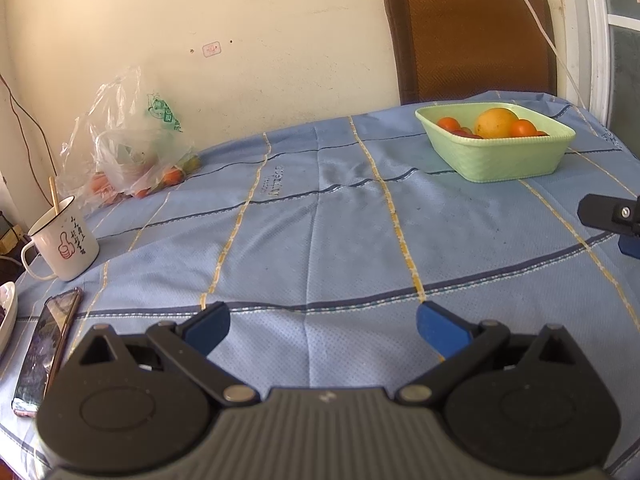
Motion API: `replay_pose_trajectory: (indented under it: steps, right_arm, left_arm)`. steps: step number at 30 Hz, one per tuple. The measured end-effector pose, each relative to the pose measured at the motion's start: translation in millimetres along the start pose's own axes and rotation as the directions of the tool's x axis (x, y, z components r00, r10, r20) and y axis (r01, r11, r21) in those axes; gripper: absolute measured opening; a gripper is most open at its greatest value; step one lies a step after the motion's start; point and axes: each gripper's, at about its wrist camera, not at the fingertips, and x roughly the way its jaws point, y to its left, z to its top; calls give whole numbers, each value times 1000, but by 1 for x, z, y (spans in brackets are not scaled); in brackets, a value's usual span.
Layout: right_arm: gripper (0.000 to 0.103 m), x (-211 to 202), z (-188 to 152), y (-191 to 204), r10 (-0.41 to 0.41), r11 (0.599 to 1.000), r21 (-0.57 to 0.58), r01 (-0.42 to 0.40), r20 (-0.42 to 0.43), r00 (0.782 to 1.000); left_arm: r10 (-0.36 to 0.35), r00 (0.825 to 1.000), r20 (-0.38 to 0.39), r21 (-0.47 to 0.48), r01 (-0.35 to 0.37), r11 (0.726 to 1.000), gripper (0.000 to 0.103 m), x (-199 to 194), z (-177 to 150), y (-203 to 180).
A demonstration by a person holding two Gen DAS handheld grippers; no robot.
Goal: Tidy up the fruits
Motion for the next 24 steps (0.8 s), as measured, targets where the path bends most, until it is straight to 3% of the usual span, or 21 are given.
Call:
replay_pose_trajectory:
  steps: [24]
  right_arm:
    - [74, -3, -1, -2, -2, 1000, 14, 2, 6, 1000]
  left_arm:
    - [2, 1000, -23, 26, -1, 1000, 103, 2, -2, -4]
